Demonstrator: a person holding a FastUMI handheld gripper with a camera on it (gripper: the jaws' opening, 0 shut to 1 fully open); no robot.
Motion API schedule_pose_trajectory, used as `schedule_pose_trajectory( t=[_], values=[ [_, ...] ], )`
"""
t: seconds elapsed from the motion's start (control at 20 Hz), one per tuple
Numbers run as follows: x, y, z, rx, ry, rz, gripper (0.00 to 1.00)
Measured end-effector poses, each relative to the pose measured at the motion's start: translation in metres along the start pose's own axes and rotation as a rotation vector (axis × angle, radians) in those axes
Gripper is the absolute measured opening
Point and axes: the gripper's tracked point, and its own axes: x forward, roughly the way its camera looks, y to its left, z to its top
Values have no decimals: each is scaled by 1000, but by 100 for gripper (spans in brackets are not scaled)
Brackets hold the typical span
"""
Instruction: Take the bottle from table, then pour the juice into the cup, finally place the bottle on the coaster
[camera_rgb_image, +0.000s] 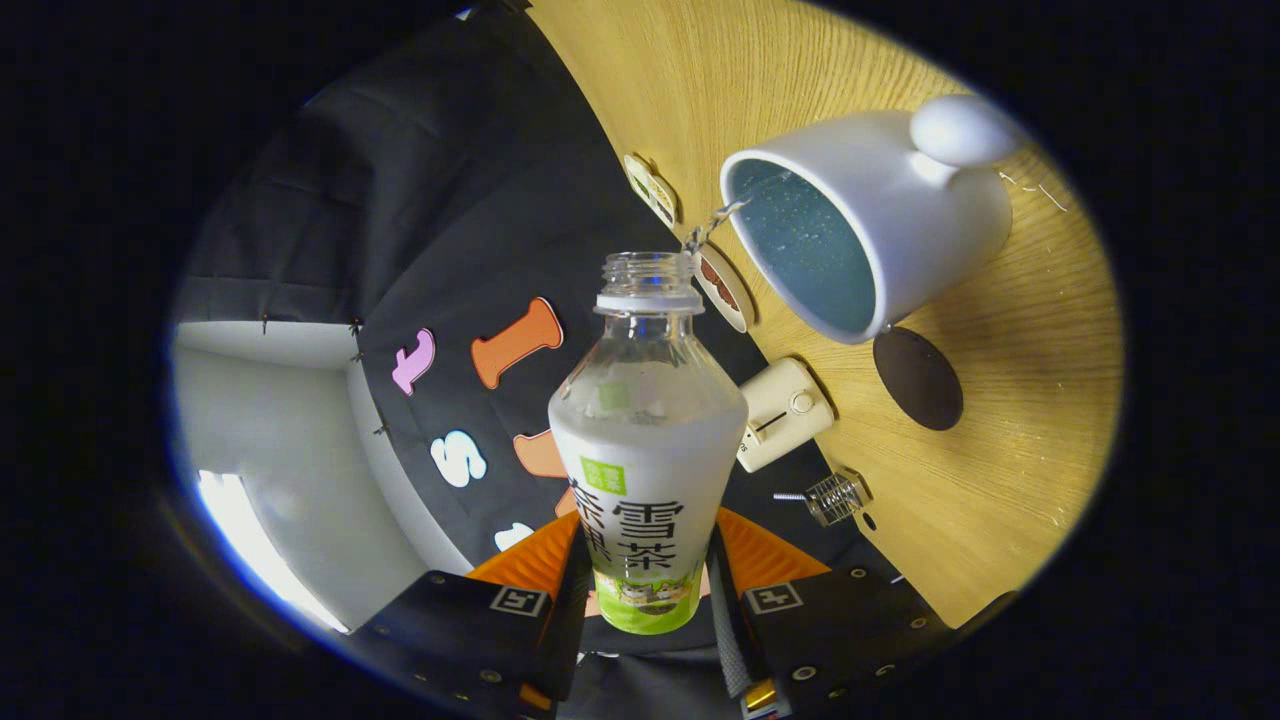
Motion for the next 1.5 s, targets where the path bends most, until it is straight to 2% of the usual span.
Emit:
schedule_pose_trajectory(
  t=[0.6, 0.9, 1.2, 1.25, 1.5],
  values=[
    [11, 0, -12, 88, 14, -80, 57],
    [11, -11, -7, 63, 2, -115, 57],
    [10, -46, -2, -95, 9, -209, 57],
    [8, -52, 0, -142, 10, -225, 57],
    [8, -67, -2, -467, 85, -195, 57]
  ],
)
